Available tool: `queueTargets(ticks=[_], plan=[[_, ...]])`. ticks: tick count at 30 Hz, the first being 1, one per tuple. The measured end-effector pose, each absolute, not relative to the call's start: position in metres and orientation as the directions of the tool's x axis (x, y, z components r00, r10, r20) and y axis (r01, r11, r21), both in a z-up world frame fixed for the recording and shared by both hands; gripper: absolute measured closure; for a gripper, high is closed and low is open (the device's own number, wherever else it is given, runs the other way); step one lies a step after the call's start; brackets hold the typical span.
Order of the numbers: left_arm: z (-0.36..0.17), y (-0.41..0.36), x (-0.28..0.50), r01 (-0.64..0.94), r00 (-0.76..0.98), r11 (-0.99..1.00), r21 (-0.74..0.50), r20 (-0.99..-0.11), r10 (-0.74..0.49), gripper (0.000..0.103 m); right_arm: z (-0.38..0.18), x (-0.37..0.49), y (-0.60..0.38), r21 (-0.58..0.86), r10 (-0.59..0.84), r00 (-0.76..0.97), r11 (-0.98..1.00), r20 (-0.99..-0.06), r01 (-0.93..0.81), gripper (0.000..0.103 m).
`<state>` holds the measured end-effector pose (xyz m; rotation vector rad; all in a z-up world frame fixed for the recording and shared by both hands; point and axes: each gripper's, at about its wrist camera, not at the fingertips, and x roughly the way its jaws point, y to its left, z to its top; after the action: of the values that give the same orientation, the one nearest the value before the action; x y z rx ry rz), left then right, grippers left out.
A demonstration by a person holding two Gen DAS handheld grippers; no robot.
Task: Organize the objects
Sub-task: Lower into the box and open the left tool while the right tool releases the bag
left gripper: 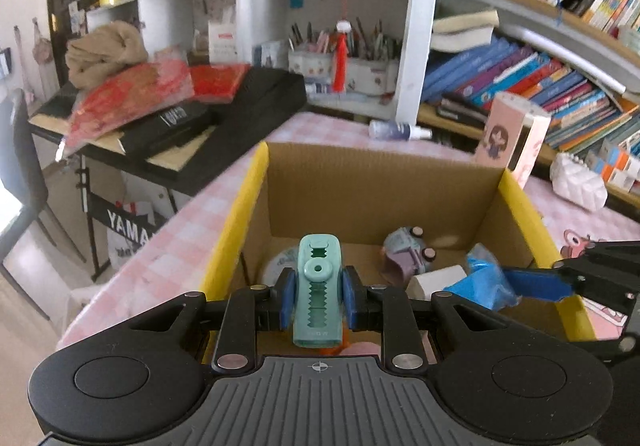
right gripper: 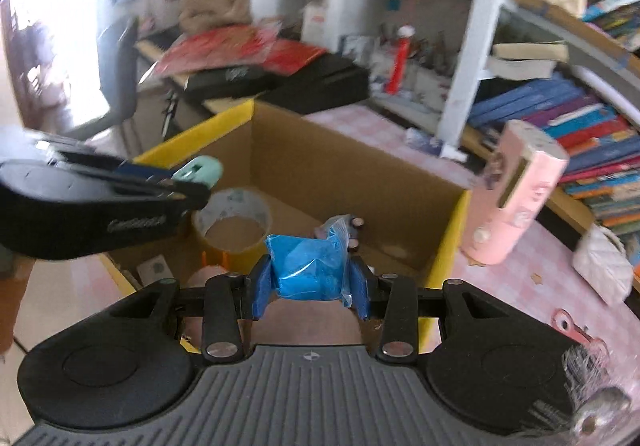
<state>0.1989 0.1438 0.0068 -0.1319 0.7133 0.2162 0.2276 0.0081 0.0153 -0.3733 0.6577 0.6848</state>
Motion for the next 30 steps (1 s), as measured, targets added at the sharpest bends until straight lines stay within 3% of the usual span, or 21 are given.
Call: queueTargets(ticks=[8, 30], plan=[[-0.007, 0.138, 0.223, -0.204, 0.695, 0.978, -0.05, -0.711, 0.109, 0.08, -0.001, 0.243, 0.02, -0.086, 0.471, 0.496, 0.656, -0.729, -0.75, 0.065], [-0.016, 0.133, 0.231, -0.177, 0.665, 0.982, -0.069, -0.744, 0.067, 0.078, -0.007, 0.254, 0.021, -0.041, 0.486, 0.456, 0.649, -0.745, -0.76, 0.065]])
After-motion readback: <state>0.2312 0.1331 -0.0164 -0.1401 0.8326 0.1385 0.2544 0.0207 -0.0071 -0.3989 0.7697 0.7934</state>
